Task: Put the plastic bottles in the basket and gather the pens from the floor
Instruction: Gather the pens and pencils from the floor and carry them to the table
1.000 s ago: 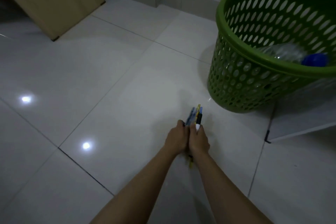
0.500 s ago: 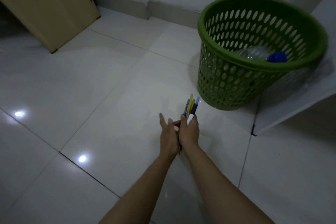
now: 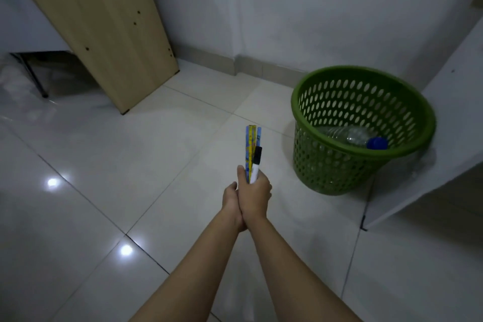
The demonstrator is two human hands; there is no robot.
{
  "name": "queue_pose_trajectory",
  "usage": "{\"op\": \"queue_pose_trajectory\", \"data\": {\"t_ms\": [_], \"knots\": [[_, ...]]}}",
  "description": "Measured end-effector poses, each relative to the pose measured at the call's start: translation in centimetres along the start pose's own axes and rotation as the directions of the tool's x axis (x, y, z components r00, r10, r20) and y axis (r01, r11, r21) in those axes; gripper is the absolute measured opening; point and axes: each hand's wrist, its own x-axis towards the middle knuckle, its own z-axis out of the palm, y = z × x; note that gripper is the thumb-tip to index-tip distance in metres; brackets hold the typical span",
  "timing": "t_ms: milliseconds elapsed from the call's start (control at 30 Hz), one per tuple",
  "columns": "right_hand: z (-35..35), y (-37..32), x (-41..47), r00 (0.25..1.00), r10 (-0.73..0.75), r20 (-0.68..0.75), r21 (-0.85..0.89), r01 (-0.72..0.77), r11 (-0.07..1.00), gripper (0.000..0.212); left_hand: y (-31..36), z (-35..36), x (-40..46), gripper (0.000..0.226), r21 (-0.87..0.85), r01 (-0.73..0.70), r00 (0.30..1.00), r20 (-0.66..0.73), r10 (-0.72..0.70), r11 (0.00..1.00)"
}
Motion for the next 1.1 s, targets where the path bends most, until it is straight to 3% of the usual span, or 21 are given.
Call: {"op": "queue_pose_trajectory", "data": {"t_ms": [100, 200, 267, 333, 400, 600, 700, 800, 900, 1033, 1100], "knots": [[-2.2, -5.9, -2.0, 0.996, 0.021, 0.086, -0.020, -0.019, 1.000, 0.027, 2.0, 2.7, -4.8, 0.057, 0.011, -0.077, 0.997, -0.019, 0.077, 0.997], [-5.2, -12.9, -4.1, 0.988, -0.010, 0.157, -0.038, 0.016, 0.999, 0.014, 6.4, 6.2, -10.9, 0.070, 0.195, -0.366, 0.924, -0.042, 0.381, 0.910], [-7.0, -17.5, -6.3, 0.982, -0.027, 0.189, -0.058, 0.038, 0.998, 0.013, 9.9, 9.1, -15.9, 0.060, 0.341, -0.496, 0.861, 0.071, 0.504, 0.798], [-8.7, -22.1, -8.5, 0.976, -0.020, 0.215, -0.056, 0.033, 0.998, 0.015, 12.8, 12.2, -21.3, 0.035, 0.454, -0.565, 0.819, 0.203, 0.537, 0.689], [-10.2, -26.6, -10.5, 0.976, -0.023, 0.216, -0.061, 0.038, 0.997, 0.010, 14.8, 15.0, -26.5, 0.020, 0.524, -0.595, 0.793, 0.260, 0.551, 0.609], [-17.3, -41.3, -16.3, 0.978, -0.051, 0.202, -0.074, 0.067, 0.995, 0.021, 18.7, 23.4, -40.4, 0.026, 0.701, -0.505, 0.814, 0.194, 0.548, 0.503], [-21.3, -48.0, -17.8, 0.979, -0.079, 0.186, -0.072, 0.094, 0.993, 0.021, 19.9, 29.0, -46.4, 0.025, 0.637, -0.560, 0.784, 0.200, 0.587, 0.530], [-26.0, -53.9, -17.9, 0.964, -0.217, 0.154, -0.089, 0.232, 0.969, 0.015, 20.6, 34.6, -51.1, 0.032, 0.550, -0.635, 0.735, 0.216, 0.643, 0.542], [-31.0, -57.7, -17.2, 0.931, -0.299, 0.208, -0.068, 0.319, 0.945, 0.022, 20.6, 39.5, -54.4, 0.036, 0.484, -0.687, 0.704, 0.256, 0.663, 0.543], [-38.0, -59.1, -15.7, 0.956, -0.167, 0.240, -0.147, 0.205, 0.968, 0.015, 18.4, 46.3, -58.2, 0.042, 0.393, -0.716, 0.694, 0.305, 0.653, 0.577], [-41.7, -59.2, -14.5, 0.974, -0.091, 0.207, -0.187, 0.131, 0.974, 0.016, 16.4, 49.7, -59.7, 0.041, 0.389, -0.741, 0.670, 0.364, 0.647, 0.548]]}}
